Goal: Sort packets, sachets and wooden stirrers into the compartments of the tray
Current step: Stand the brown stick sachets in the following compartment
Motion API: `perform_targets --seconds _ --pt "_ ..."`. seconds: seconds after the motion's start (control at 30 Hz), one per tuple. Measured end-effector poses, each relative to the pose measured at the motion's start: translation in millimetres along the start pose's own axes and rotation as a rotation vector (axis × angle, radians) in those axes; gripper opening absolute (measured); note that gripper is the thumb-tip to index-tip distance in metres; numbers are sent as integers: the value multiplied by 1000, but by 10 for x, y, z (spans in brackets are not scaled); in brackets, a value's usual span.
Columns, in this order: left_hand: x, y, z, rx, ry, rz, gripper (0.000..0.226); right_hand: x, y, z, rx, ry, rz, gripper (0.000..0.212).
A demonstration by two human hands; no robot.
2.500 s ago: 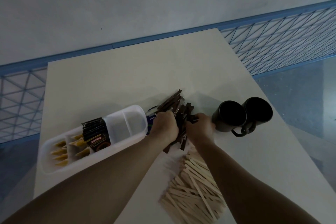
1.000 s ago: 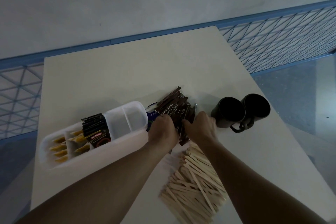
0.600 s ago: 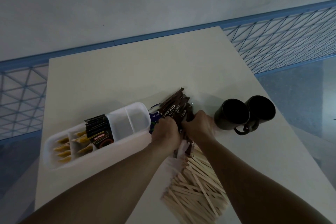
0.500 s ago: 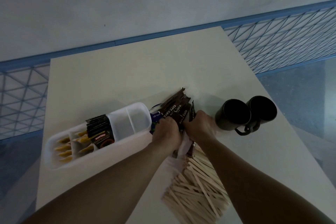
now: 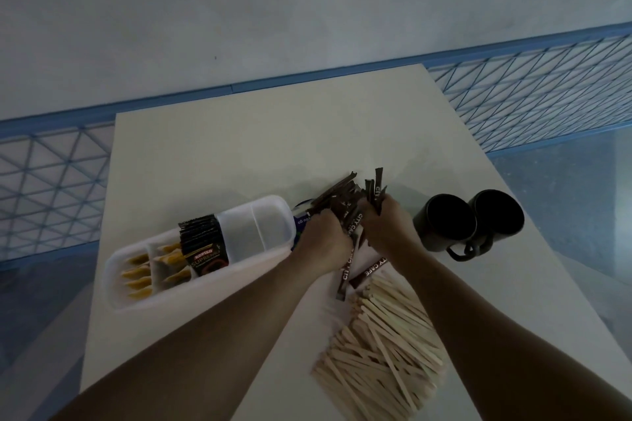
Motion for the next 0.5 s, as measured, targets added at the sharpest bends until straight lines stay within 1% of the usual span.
perform_targets --seconds 0.1,0.17,0.27,0.33,0.4,0.5 --pt "-49 36 -227 -52 55 20 29 -69 -210 -21 85 -12 -71 27" --pt "-86 25 -376 -93 79 17 27 -106 -339 16 160 -35 -99 27" --pt "-136 -90 -608 -206 119 -1 21 -201 -548 141 240 -71 -100 26" --pt "-174 -179 -788 -276 163 1 14 -267 -696 247 320 -95 -91 19" --pt "-218 -273 -960 -340 201 -1 14 -344 -858 370 413 -133 -93 13" --pt "-282 -467 -1211 -419 251 -4 17 -465 -1106 607 504 -211 -129 12"
Point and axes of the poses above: each hand's wrist, its own x-axis towards the middle knuckle, its own z-axis out of the palm, y = z × x, the point moved 10 cm from there along x, towards the middle knuckle, and after that the axes turned 2 degrees about y, right-handed, at the moved point
